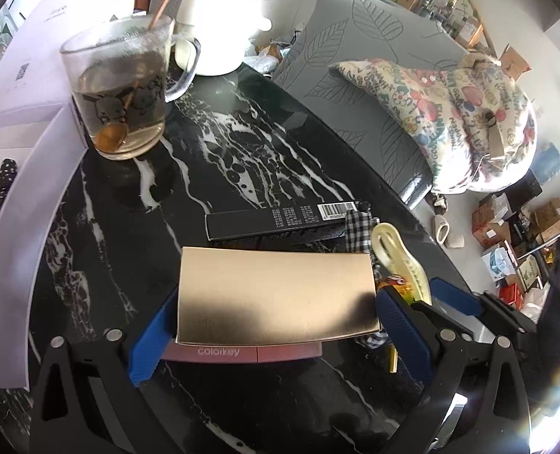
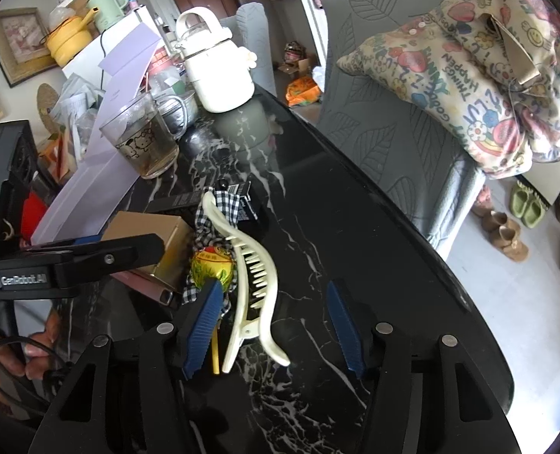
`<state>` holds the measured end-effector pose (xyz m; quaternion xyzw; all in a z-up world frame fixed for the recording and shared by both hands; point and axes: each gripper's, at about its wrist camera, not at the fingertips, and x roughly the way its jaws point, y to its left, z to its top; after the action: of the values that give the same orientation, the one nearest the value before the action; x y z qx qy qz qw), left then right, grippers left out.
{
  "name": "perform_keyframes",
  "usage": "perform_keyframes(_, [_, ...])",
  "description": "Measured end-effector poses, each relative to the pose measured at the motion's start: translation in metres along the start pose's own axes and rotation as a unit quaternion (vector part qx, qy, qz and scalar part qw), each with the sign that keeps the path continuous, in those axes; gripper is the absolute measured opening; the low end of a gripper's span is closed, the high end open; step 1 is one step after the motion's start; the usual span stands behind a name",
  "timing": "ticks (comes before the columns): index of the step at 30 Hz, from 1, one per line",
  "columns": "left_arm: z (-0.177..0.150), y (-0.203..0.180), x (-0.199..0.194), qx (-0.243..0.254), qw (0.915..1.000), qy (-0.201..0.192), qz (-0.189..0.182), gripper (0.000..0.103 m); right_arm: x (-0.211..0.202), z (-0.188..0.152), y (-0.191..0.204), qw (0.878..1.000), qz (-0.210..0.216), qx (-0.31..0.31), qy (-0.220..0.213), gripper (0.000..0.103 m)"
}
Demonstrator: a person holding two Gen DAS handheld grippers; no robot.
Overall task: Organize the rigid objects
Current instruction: 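Close the right tool on the cream hair claw clip while the left tool holds the tan box, then lift the claw clip with the right tool while the left tool holds the tan box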
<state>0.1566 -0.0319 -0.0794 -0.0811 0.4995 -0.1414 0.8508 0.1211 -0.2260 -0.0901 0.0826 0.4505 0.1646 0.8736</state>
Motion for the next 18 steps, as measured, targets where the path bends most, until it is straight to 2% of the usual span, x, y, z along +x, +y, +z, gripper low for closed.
perform_keyframes(6, [-0.002,0.002,-0.013,0.001,0.9999,-0.011,0.007,0.102,0.007,-0.001,-0.001,1.000,0.005,-0.001,0.008,0.045])
perform_keyframes(8, [-0.002,0.003,-0.016,-0.003,0.9999,-0.014,0.006,0.102,0.008,-0.001,-0.001,1.000,0.000,-0.005,0.009,0.040])
perform_keyframes(10, [-0.003,0.004,-0.020,-0.005,0.9998,-0.017,0.005,0.102,0.009,-0.001,0.000,1.000,-0.010,-0.009,0.010,0.028])
perform_keyframes(11, [-0.003,0.004,-0.022,-0.005,0.9998,-0.020,0.006,0.102,0.009,-0.001,0.001,1.000,-0.013,-0.013,0.010,0.026])
perform_keyframes(18, [-0.008,0.005,-0.031,-0.008,0.9997,-0.024,0.005,0.102,0.003,-0.007,0.003,0.999,-0.037,-0.027,0.002,0.024])
